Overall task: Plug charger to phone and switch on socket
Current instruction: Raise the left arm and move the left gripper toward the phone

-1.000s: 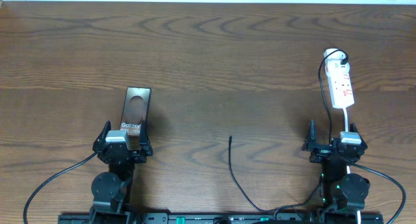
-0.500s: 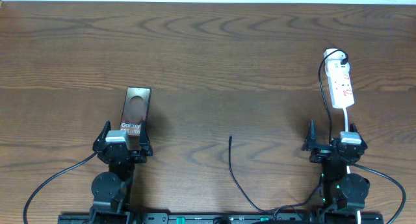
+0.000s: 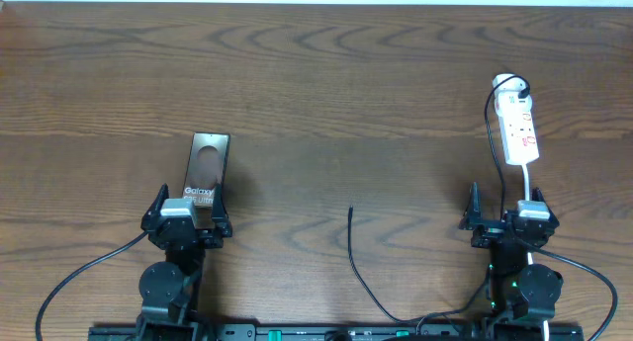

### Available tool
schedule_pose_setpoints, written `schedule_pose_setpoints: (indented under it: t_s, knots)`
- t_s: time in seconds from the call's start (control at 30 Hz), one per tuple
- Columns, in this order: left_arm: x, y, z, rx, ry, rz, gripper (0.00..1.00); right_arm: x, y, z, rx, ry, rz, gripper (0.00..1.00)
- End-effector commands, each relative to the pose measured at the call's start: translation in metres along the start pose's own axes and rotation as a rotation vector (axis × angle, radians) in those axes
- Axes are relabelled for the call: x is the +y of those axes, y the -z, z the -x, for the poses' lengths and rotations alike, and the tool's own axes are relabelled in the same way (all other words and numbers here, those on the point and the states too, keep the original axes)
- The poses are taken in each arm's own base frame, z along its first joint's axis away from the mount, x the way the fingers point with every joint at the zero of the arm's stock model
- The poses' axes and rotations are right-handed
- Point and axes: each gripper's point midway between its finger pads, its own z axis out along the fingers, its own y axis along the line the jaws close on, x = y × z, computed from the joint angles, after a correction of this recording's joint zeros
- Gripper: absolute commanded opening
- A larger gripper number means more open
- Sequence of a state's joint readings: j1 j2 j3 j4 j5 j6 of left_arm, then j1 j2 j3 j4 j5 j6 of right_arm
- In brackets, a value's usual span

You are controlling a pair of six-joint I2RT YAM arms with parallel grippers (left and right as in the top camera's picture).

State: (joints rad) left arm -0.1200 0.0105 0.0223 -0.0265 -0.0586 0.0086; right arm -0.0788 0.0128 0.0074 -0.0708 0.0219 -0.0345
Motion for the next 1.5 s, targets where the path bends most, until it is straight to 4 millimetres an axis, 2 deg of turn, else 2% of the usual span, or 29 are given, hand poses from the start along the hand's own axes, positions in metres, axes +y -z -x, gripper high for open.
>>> schedule_pose_setpoints:
  t_s: [0.0, 0.87, 0.97, 1.2, 1.33, 1.47]
  knots:
    - [0.005, -0.001, -0.017, 0.052, -0.025, 0.029, 0.86, 0.003, 0.0, -0.001, 0.002, 0.005, 0.015, 0.99]
    - [0.005, -0.001, -0.017, 0.052, -0.025, 0.029, 0.87, 0.003, 0.0, -0.001, 0.002, 0.005, 0.015, 0.99]
    - [0.01, -0.001, -0.013, 0.036, -0.023, 0.059, 0.87, 0.003, 0.0, -0.001, 0.002, 0.005, 0.015, 0.99]
    - [0.003, -0.001, -0.011, 0.029, -0.021, 0.016, 0.87, 0.003, 0.0, -0.001, 0.002, 0.005, 0.014, 0.99]
    - [-0.003, 0.002, -0.003, 0.042, -0.017, -0.018, 0.87, 0.003, 0.0, -0.001, 0.002, 0.005, 0.015, 0.99]
    - [-0.004, 0.003, 0.018, 0.09, -0.023, -0.014, 0.87, 0.003, 0.0, -0.001, 0.002, 0.005, 0.015, 0.99]
